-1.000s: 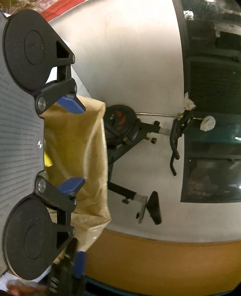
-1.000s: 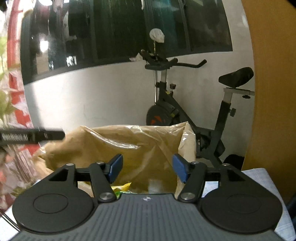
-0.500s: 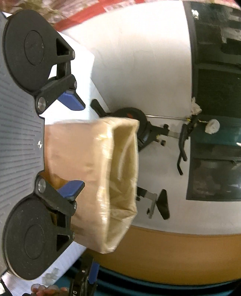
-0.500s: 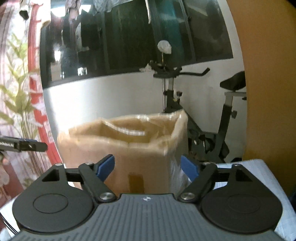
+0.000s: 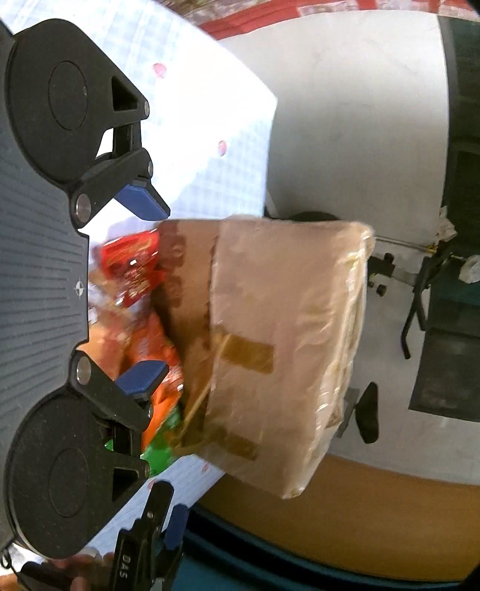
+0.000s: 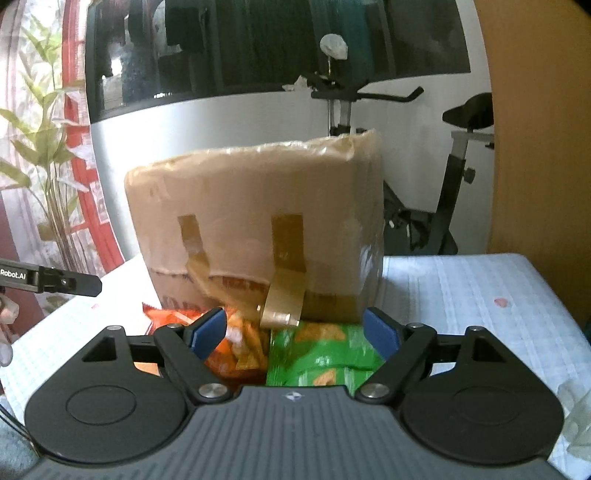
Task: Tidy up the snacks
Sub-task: 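Bring both open tools back to the snack pile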
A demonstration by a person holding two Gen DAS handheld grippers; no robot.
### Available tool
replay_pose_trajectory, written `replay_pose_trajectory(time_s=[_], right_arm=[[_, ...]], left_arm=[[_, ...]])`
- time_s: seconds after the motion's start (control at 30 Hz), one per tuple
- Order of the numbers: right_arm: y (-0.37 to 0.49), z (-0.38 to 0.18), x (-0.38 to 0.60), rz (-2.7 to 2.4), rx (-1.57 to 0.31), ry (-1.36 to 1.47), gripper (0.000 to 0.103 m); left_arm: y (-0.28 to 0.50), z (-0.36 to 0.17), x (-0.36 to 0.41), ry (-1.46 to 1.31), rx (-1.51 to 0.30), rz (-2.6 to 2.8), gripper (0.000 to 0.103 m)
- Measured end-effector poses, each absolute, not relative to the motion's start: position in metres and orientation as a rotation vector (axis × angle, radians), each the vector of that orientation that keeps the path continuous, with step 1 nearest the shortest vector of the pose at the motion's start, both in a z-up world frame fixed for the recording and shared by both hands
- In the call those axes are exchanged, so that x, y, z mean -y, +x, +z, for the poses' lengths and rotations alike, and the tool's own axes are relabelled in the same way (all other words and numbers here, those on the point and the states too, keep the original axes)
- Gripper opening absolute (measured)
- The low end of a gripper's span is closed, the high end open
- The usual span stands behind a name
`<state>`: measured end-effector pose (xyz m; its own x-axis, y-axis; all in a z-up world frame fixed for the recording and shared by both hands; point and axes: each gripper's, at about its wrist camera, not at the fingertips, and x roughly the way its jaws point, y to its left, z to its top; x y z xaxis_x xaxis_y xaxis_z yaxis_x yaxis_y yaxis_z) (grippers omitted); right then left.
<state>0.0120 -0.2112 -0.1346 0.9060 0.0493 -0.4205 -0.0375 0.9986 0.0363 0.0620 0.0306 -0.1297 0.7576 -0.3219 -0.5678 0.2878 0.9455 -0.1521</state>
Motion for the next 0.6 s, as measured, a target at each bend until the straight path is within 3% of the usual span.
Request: replay_pose_trajectory(time_s=[0.6], right_arm=[[-0.007,-0.165,0.186,0.105,-0.545,-0.020,0.077]], left_arm=[[0.028,-0.167,-0.031,-0.079,-0.763,-0.298,0.084]])
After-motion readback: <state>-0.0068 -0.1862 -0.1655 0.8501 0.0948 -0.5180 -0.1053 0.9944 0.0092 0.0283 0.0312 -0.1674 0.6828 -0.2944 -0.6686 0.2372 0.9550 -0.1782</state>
